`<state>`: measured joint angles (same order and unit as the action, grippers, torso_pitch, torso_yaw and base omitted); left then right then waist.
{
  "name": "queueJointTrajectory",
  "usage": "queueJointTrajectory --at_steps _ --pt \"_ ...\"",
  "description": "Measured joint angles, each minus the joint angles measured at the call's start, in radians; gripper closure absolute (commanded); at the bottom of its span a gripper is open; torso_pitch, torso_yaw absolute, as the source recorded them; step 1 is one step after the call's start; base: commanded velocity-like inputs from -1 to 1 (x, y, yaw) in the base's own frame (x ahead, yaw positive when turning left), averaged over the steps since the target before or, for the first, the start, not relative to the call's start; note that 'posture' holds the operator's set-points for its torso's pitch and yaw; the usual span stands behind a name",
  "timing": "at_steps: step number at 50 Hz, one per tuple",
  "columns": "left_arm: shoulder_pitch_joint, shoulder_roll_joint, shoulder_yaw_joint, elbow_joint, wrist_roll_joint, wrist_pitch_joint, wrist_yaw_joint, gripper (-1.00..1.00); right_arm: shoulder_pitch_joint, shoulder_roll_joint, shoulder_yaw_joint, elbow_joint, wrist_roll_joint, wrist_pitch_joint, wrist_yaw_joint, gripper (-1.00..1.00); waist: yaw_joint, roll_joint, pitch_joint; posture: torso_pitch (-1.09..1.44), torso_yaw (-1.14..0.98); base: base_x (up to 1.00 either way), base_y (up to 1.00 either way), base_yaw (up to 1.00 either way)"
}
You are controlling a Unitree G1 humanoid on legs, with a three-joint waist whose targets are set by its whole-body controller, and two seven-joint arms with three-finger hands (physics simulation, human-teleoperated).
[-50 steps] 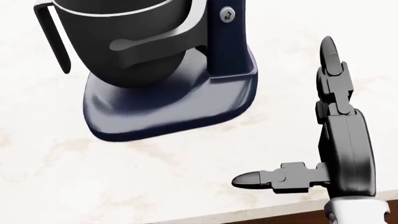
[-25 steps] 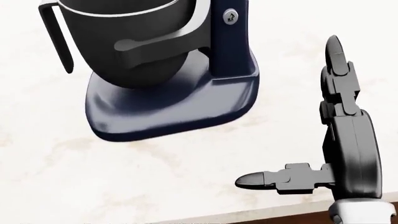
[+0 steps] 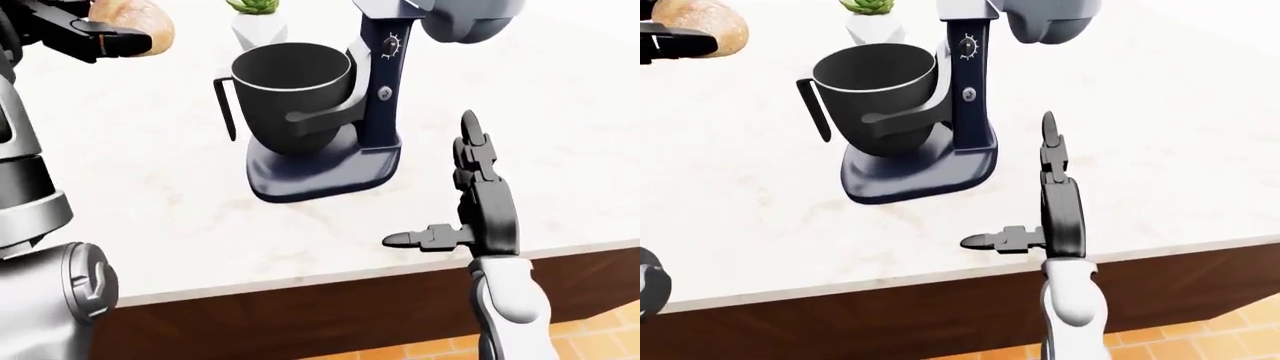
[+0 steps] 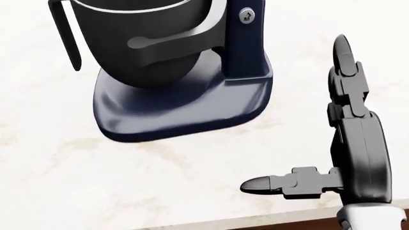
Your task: Place the bread in the stand mixer bowl.
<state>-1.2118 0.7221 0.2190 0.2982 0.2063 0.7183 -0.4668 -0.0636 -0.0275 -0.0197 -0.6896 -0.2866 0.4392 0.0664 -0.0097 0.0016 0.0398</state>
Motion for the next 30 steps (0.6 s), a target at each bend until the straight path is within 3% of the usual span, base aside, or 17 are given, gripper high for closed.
queueJointTrajectory --at_steps 11,30 --pt "-0.06 -0.042 -0.024 0.038 -0.019 -0.05 0.074 1.0 0.0 0.0 -0.001 0.001 -0.003 0.0 0.001 -1.0 0.001 -0.001 0.0 0.0 0.0 0.0 0.0 0.0" --pt "-0.205 -0.14 -0.073 0.171 0.029 -0.116 0.105 1.0 0.004 0.0 -0.003 -0.009 -0.003 0.0 0.003 -1.0 0.0 -0.004 0.003 0.0 0.0 0.0 0.0 0.0"
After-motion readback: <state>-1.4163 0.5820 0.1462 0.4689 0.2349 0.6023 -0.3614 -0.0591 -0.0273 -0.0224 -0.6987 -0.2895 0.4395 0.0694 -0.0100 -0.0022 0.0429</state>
